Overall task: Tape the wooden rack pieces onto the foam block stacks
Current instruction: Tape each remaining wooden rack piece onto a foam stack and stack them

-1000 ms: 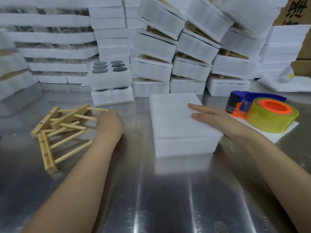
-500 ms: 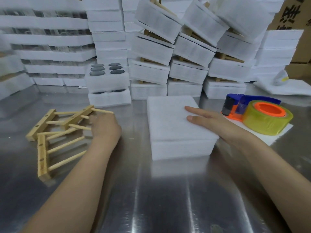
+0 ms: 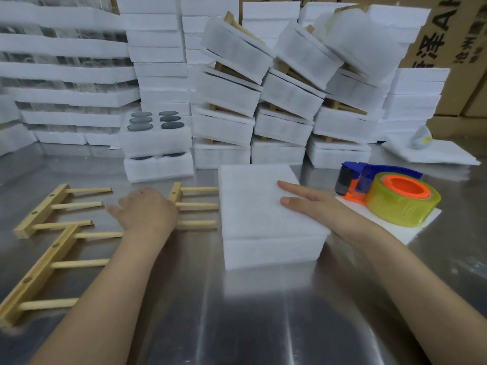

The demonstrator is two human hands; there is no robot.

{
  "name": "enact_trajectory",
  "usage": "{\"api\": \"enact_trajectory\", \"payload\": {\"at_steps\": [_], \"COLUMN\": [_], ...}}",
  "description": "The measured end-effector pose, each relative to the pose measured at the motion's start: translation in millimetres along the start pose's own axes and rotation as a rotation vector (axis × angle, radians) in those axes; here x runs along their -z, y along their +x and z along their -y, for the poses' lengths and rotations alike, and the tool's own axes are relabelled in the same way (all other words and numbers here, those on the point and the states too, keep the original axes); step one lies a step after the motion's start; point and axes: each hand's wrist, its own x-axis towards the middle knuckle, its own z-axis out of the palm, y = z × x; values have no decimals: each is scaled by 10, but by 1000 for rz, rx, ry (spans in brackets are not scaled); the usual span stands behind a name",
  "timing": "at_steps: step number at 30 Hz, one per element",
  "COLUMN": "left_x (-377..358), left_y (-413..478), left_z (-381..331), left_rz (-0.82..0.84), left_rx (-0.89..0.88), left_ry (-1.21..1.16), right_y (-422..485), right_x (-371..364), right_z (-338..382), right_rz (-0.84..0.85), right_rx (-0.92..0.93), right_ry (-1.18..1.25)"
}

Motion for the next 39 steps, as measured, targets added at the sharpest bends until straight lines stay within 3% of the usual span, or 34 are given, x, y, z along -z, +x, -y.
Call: {"api": "enact_trajectory", "payload": {"at_steps": [4,8,11,13,15,17,18,20,23,26,28,32,36,39], "left_x": [-70,-63,30,149,312,462,482,421,305,429,453,386,299,167], "left_y": [-31,-53,-53,-45,-67,-196,-309,-561,-759,-753,-745,-723,-678,-661], "left_z": [-89,-104,-31,5,-24,-150,-244,-445,-574,-567,-572,-577,-538,-557], "left_rz": [34,89,-36,-238,-279,-51,90,292,356,607,737,772,543,554], "left_rx": [-166,-189,-147,-109,-132,-172,-178,-274,-325,-192,-234,-299,-365,-389], "left_ry": [-116,-177,-285,-549,-952,-1320,-1391,-1279,-1173,-1534,-1589,-1526,-1395,-1303], "right_y": [-5,-12,-17,-17,-15,-7,-2,1,6,52,54,9,-17,-18], "right_x": [-8,-6,-6,-6,-5,-4,-3,6,21,-30,-50,-47,-6,3], "right_z": [4,13,8,8,8,11,12,-1,-25,-11,12,54,7,-3], "right_rz": [-1,12,10,7,17,24,27,33,41,5,-45,12,63,54], "right_rx": [-3,-15,-12,-12,-16,-19,-19,-22,-41,-55,-115,-96,-45,-43], "right_ry": [1,-5,-7,-2,-9,-27,-36,-67,-126,-93,-25,-65,-148,-140]}}
